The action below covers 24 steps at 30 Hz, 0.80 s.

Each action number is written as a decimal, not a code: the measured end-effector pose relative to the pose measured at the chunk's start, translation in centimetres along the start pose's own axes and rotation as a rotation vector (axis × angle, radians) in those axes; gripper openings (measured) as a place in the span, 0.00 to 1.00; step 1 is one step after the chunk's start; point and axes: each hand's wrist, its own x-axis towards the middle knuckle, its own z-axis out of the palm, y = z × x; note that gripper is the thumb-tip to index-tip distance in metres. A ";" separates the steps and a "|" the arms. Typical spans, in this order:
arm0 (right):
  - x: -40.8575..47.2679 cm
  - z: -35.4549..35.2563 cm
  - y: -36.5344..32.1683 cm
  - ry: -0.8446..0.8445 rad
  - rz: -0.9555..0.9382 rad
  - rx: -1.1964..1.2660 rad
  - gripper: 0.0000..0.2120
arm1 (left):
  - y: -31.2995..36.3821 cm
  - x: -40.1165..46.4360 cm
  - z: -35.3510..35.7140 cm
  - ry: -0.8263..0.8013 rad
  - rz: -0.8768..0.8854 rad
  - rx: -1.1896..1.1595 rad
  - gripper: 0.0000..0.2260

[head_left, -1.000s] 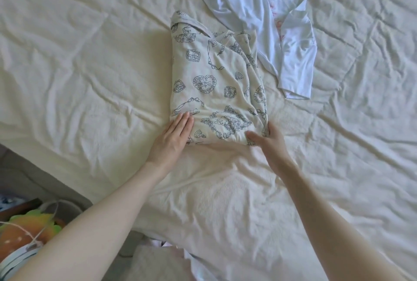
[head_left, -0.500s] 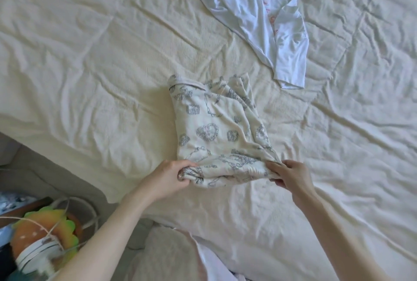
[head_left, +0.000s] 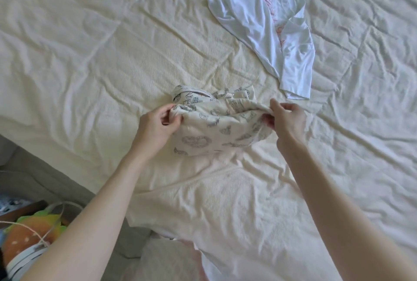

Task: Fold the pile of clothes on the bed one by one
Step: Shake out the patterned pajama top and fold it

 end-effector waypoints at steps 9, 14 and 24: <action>-1.1 4.0 3.9 -0.227 -1.071 -0.811 0.19 | -1.0 4.0 2.3 0.184 -0.031 0.134 0.11; 0.5 5.4 5.8 -0.413 -0.942 -1.072 0.27 | 0.4 1.6 3.9 0.269 0.404 0.402 0.14; 5.0 7.8 6.3 -0.376 -0.912 -1.218 0.29 | -3.1 1.9 7.3 -0.197 0.404 0.876 0.27</action>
